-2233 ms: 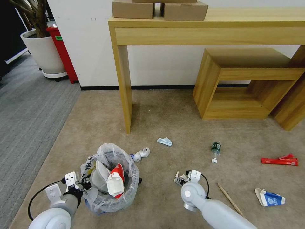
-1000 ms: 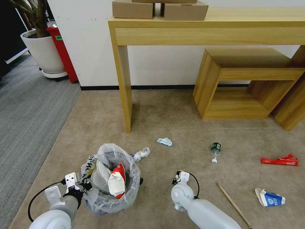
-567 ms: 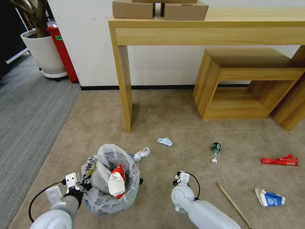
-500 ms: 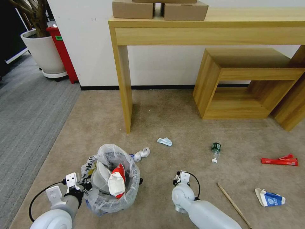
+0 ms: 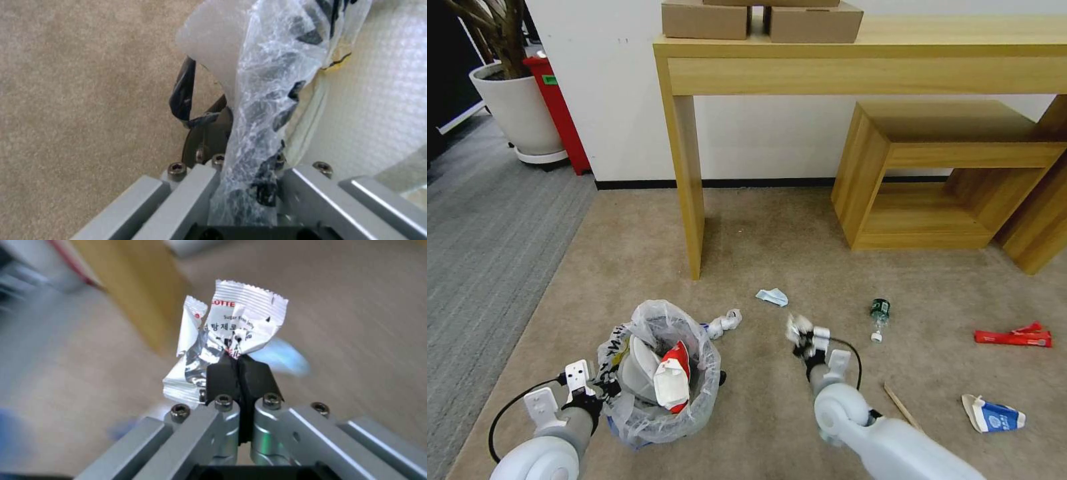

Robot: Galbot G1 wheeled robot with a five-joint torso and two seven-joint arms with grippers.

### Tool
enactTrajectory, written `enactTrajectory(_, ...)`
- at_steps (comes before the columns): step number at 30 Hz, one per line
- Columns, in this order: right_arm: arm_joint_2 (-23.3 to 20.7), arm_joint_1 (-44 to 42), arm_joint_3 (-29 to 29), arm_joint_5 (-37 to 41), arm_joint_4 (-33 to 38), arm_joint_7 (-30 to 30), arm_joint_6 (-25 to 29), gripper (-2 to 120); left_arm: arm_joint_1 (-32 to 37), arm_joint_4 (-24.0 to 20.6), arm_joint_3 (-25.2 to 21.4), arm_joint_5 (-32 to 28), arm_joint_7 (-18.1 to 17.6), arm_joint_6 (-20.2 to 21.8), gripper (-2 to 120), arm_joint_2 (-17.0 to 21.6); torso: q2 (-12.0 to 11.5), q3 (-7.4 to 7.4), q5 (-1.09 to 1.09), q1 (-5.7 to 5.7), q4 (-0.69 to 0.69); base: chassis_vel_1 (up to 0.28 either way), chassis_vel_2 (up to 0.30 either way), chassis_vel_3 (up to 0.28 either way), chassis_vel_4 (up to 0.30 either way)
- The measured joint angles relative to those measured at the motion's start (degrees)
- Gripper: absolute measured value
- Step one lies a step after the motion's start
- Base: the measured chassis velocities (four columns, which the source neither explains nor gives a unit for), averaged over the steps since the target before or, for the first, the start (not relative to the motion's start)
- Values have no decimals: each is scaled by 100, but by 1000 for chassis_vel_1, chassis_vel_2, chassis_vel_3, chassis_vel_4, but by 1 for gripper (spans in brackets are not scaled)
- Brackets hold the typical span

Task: Pick up the trash bin and place the garbage on the floor into it.

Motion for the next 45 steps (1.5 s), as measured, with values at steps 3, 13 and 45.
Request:
enactTrajectory(3,-161,176,-41,-39,505,-554,342,0,4,-33,-11,-10,0,3,0,13,1,0,-1,0,0,0,0,0,0)
enactTrajectory(13,-576,1294,-567,387,1381,-2870,1322,0,-11,-100,-10,-31,-9,30,0,3,0,0,-1,0,0,0,0,0,0)
enactTrajectory(45,-309,4103,-4406,1198,1771,-1418,354,0,-37,-408,-111,-127,-30,56,0,-25,0,0,-1,0,0,0,0,0,0)
